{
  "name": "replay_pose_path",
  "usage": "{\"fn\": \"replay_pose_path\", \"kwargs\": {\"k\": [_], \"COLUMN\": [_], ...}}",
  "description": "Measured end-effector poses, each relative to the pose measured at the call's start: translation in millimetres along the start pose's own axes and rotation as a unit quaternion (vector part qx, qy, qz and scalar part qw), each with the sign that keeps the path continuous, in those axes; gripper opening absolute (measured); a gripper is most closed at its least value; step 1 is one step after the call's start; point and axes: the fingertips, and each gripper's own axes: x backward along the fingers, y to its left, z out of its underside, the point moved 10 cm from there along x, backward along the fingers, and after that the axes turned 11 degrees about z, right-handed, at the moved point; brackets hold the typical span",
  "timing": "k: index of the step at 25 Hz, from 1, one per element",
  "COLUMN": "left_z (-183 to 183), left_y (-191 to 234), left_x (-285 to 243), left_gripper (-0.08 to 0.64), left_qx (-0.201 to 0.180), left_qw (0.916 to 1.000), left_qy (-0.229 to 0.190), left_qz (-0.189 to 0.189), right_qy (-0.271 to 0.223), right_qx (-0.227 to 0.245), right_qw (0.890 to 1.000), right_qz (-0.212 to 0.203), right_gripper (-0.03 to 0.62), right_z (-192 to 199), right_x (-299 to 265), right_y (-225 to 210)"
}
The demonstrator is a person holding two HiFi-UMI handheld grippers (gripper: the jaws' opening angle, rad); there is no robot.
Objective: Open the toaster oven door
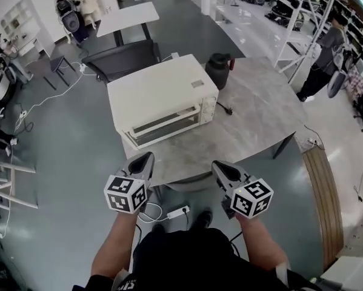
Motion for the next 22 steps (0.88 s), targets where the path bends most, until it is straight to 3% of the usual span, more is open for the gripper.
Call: {"fn": "replay_pose_path", "kwargs": {"k": [5,10,22], "left_z": [13,19,50], "left_y": [-2,12,43], "left_x": [15,51,122], "left_gripper": [0.009,0.009,0.009], "left_qx": [0.012,0.022,0.034], "left_qw": [0.9995,0.9983,0.9974], "left_qy": [-0.003,-0.027,-0.058], "left_qz": [-0.027,-0.046,-0.025], "right_qy": [0.015,0.022,0.044], "right_qx": [0.012,0.029,0.054], "right_qw": [0.999,0.999,0.997], "right_qz": [-0.026,-0.041,-0.026], "right_gripper": [-0.006,-0.006,-0.005], "right_z": [-3,-4,16], "right_x": [-19,-28,-38], "right_y": [0,37,121]}}
